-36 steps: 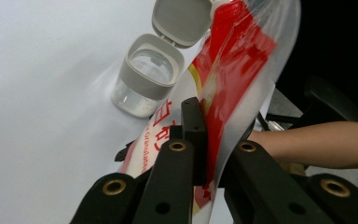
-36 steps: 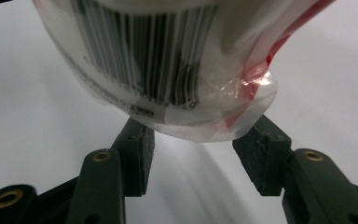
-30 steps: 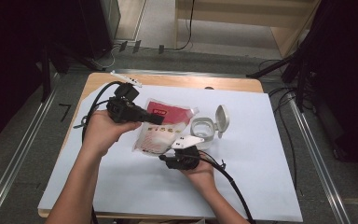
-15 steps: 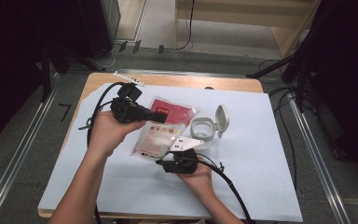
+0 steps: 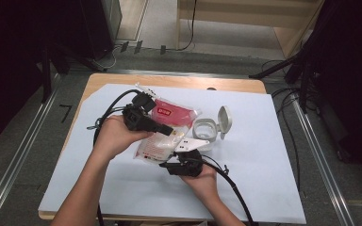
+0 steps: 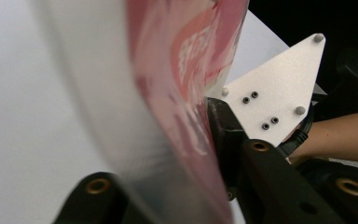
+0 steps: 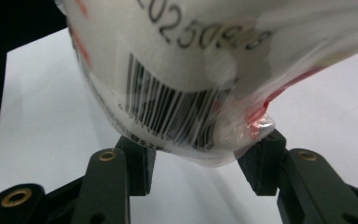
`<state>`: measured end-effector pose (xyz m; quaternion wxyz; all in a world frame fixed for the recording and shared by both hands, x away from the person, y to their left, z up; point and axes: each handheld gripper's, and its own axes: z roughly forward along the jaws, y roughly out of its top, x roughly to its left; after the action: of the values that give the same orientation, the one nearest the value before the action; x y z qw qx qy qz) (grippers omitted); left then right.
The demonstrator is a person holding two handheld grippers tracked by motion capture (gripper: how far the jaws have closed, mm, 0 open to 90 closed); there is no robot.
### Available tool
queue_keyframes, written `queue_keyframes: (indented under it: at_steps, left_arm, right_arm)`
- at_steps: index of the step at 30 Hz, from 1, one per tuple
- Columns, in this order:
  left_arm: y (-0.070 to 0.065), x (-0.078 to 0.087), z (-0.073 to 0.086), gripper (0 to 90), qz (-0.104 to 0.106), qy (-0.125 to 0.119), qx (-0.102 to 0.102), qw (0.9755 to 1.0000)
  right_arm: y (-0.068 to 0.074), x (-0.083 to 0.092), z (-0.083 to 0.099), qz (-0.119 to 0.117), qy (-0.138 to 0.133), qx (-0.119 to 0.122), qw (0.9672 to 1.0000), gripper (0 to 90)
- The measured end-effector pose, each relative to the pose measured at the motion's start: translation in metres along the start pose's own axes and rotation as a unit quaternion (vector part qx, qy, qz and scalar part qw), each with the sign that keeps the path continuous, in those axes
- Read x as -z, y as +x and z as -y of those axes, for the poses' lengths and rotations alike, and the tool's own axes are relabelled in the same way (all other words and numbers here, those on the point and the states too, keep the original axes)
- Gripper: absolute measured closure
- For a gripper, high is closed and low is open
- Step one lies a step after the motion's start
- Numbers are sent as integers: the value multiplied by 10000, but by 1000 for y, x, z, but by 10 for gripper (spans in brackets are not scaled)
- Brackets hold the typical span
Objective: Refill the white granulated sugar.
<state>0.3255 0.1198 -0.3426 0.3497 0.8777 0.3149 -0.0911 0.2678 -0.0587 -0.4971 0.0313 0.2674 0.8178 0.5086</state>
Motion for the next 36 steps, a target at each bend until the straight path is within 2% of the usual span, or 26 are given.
queue_keyframes:
  at_steps: [2,6,8,10,12,14,15,18,20,21,23,27,32,34,36]
  left_arm:
    - [0,-1,-1,895,53,37,130,9999]
    - [0,1,0,900,84,-6,289,9995]
    - [1,4,0,900,252,-48,449,9987]
    - [4,8,1,900,332,-126,561,9978]
    - [8,12,3,900,549,-340,716,9953]
    - [10,16,4,900,738,-391,808,9932]
    - [9,16,4,900,736,-378,805,9933]
    - [8,12,4,900,624,-311,817,9942]
    - [8,5,2,900,506,-245,784,9953]
    - [7,3,1,900,476,-218,726,9960]
    - [4,1,0,899,451,-203,664,9966]
    - [1,-5,-2,889,342,-284,603,9972]
    - [1,-6,-3,869,283,-389,412,9980]
    - [1,-8,-2,824,177,-427,169,9988]
    - [1,-10,-2,816,118,-447,63,9989]
  right_arm:
    - [0,0,1,-3,-24,-37,10000,521]
    - [3,-3,2,98,-84,31,9999,508]
    - [4,-3,2,152,-142,50,9998,499]
    - [5,-4,3,247,-245,157,9993,490]
    - [6,-6,3,347,-289,279,9986,496]
    - [8,-9,5,455,-248,413,9978,504]
    - [9,-10,8,484,-351,477,9971,504]
    - [11,-10,8,473,-398,406,9973,507]
    - [14,-7,5,472,-493,358,9970,519]
    - [16,-8,3,592,-364,474,9965,517]
    - [18,-9,2,622,-263,658,9955,518]
    - [22,-7,-1,588,-192,771,9951,531]
    - [24,-6,-6,321,-161,599,9976,532]
    - [24,-5,-9,154,-189,412,9989,534]
    - [23,-2,-12,53,-278,259,9993,535]
